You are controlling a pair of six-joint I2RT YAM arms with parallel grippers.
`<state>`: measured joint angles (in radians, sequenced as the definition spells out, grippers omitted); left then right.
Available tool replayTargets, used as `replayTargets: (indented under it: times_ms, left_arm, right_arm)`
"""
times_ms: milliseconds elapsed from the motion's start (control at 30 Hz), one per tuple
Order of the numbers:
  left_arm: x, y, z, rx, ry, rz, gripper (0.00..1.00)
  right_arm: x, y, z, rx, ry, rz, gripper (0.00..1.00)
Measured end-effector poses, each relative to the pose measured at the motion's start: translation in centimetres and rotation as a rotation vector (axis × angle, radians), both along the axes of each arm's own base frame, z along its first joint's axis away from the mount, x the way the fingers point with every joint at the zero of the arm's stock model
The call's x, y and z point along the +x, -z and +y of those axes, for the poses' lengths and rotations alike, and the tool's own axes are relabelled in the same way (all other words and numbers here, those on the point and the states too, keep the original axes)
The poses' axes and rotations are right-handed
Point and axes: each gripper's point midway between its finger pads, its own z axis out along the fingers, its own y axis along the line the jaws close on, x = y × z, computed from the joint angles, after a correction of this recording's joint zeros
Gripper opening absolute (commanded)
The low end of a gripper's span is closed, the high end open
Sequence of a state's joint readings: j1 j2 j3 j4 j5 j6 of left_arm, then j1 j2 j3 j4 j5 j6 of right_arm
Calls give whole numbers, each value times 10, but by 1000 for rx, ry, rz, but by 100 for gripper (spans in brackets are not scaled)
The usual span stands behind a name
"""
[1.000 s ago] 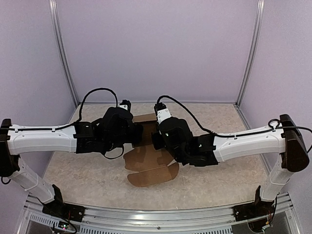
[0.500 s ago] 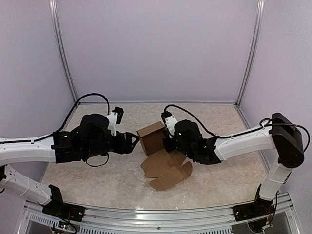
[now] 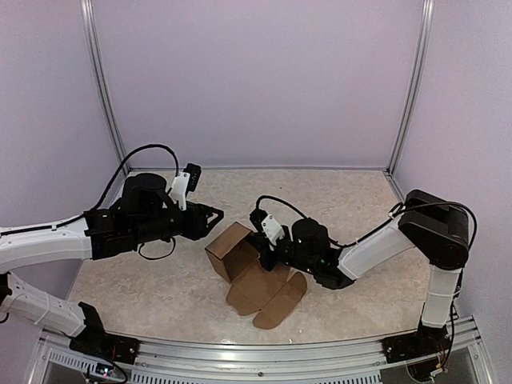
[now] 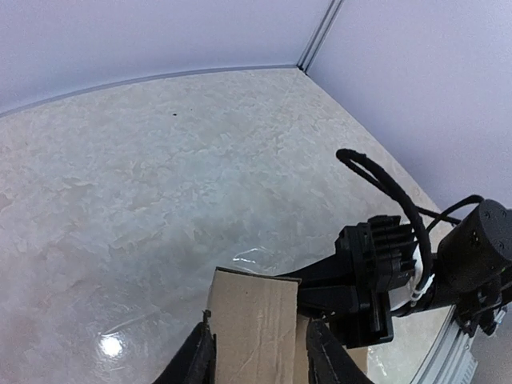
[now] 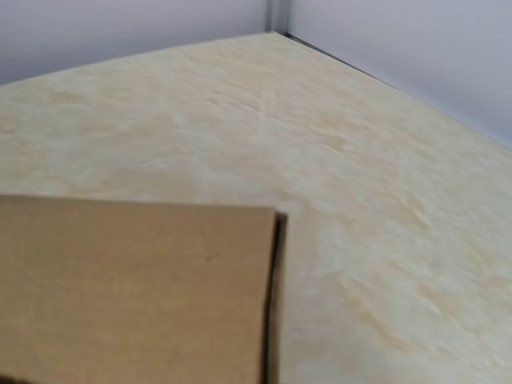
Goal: Fold the paper box
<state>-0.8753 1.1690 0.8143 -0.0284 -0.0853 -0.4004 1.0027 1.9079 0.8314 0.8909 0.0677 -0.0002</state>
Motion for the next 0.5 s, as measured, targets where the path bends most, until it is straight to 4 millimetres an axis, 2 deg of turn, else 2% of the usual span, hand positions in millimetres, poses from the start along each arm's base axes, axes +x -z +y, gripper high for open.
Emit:
replayTargets:
  times_ms: [67,233,367,500]
  left_arm:
    - [2,9,-9,2,33,15,17]
    - [4,39,-28,23,92,77,0]
    - [5,71,-36,72,113,133,0]
    - [7,87,-39,97,117,161,0]
  right_arm:
    - [-2,4,3,10,-23,-8,0]
    - [-6,13,4,38,-53,-21,0]
    - [-6,20,0,41,-45,-24,0]
    - [-6,22,-3,59,-37,-22,0]
